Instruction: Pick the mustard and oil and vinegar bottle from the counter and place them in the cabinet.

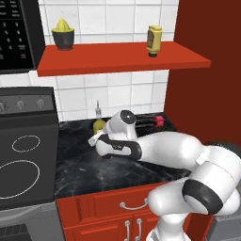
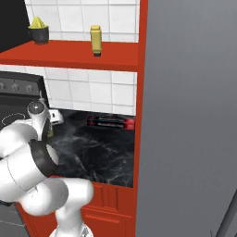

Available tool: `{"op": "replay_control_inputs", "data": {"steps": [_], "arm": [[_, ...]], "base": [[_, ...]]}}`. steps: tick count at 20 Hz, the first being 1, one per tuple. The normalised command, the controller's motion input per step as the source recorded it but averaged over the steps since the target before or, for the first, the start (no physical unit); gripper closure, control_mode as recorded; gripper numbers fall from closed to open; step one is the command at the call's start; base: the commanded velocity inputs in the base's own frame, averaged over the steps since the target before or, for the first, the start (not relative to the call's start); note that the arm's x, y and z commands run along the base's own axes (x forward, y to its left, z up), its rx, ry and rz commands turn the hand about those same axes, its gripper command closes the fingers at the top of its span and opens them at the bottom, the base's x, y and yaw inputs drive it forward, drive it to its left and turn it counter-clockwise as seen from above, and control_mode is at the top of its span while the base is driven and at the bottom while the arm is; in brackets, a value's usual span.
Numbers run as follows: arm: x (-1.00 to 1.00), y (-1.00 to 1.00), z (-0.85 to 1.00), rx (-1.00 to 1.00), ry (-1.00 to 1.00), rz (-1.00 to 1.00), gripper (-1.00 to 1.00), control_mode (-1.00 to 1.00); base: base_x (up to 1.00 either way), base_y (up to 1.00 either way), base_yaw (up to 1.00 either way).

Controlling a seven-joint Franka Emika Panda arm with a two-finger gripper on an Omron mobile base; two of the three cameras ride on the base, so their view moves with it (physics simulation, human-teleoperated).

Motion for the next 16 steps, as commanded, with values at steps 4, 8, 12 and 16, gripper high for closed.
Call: {"op": "replay_control_inputs", "data": {"steps": [4, 8, 12, 16], "arm": [[-0.44, 0.00, 1.00, 0.00, -0.10, 0.00, 1.00, -1.00], [-0.37, 0.00, 1.00, 0.00, -0.07, -0.02, 1.00, -1.00], [-0.41, 0.00, 0.95, 0.00, -0.04, -0.02, 1.00, -1.00], [-0.47, -0.08, 0.71, 0.00, -0.02, -0.01, 1.00, -1.00]], "base": [[0.00, 0.00, 0.00], [0.00, 0.00, 0.00], [0.00, 0.00, 0.00], [0.00, 0.00, 0.00]]}}
